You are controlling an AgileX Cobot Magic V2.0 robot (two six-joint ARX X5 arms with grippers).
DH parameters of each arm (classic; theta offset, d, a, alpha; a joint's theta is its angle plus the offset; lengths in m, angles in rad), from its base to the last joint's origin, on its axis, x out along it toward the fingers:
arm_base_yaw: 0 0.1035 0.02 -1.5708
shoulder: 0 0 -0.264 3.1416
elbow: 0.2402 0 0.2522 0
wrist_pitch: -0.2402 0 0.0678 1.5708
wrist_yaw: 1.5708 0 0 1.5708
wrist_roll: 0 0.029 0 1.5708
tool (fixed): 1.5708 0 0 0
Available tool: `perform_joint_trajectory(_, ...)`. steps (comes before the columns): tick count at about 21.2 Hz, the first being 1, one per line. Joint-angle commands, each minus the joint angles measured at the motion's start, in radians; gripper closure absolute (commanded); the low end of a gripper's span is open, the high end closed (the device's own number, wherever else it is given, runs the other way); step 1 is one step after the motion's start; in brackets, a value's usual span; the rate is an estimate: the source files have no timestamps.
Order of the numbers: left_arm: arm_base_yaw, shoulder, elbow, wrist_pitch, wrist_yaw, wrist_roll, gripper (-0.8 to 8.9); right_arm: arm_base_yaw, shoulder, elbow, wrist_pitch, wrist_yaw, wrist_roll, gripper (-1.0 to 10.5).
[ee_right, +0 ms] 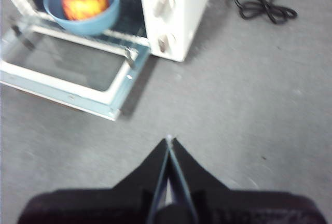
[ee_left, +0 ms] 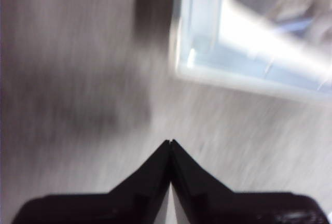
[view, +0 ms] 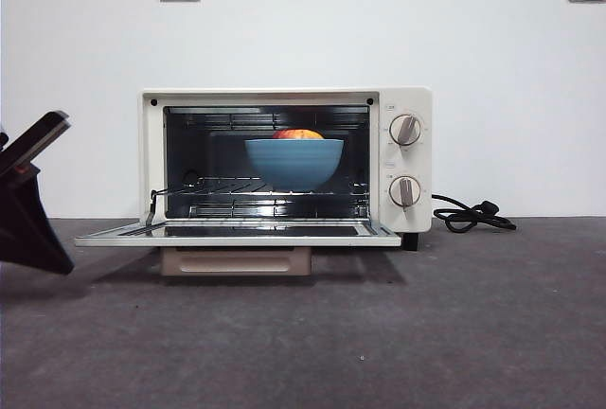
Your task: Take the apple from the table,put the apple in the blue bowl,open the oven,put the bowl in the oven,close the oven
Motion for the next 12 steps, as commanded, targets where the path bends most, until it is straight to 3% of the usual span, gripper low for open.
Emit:
perform_joint_trajectory(1, 0.017, 0.026, -0.004, 0.055, 0.013, -0.097, 8.22, 0.0, -0.002, -0.002, 0.026, -0.014, 0.032, 9.6)
perform_joint_trajectory(12, 0.026, 0.117, -0.004, 0.265, 0.022, -0.301, 8.22, 0.0, 0.005, -0.002, 0.048, -0.04, 0.058, 9.6)
